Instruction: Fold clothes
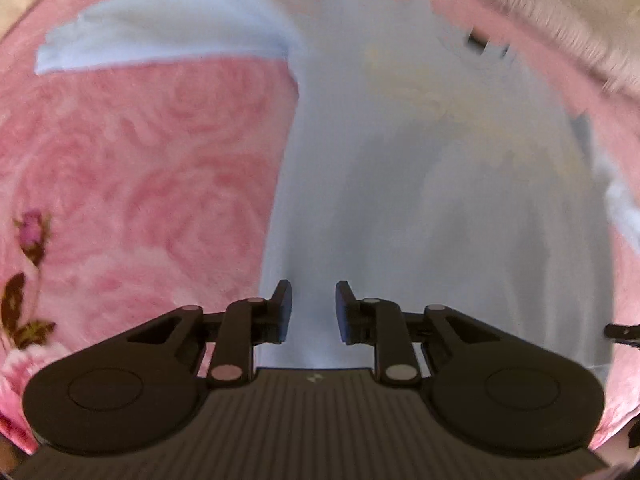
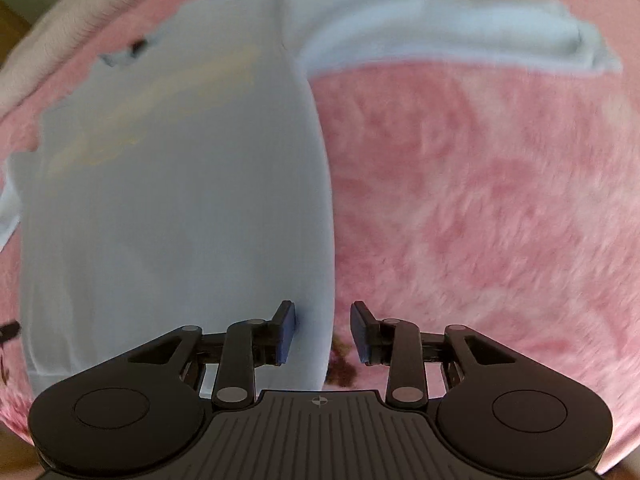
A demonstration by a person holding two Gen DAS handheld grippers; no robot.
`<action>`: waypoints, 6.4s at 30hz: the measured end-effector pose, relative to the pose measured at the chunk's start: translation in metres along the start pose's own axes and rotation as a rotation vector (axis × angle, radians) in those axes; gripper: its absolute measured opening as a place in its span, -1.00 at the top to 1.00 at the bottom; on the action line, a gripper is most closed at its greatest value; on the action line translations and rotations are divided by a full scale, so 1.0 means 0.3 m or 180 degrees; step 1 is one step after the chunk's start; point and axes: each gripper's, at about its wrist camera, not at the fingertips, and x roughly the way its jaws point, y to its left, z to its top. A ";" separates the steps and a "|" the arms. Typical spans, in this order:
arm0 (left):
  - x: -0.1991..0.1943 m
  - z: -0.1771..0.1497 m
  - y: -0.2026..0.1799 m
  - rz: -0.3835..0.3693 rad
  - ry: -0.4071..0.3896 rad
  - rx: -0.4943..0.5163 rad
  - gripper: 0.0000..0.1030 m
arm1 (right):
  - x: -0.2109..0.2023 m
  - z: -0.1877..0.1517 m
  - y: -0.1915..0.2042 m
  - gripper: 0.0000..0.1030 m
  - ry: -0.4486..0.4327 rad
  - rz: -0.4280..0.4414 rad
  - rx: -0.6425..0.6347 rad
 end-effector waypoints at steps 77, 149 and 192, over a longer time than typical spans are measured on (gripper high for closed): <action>-0.037 0.240 0.732 0.1135 -0.1522 -0.1005 0.79 | -0.098 -0.003 0.223 0.08 -0.1172 0.0393 0.2183; -0.926 -0.770 -0.621 0.0578 -0.0568 0.0547 0.30 | -0.916 -0.811 0.165 0.38 -0.0704 0.0184 -0.0999; -0.958 -0.807 -0.590 0.0501 -0.0581 0.0564 0.30 | -0.952 -0.848 0.183 0.38 -0.0592 -0.0060 -0.0902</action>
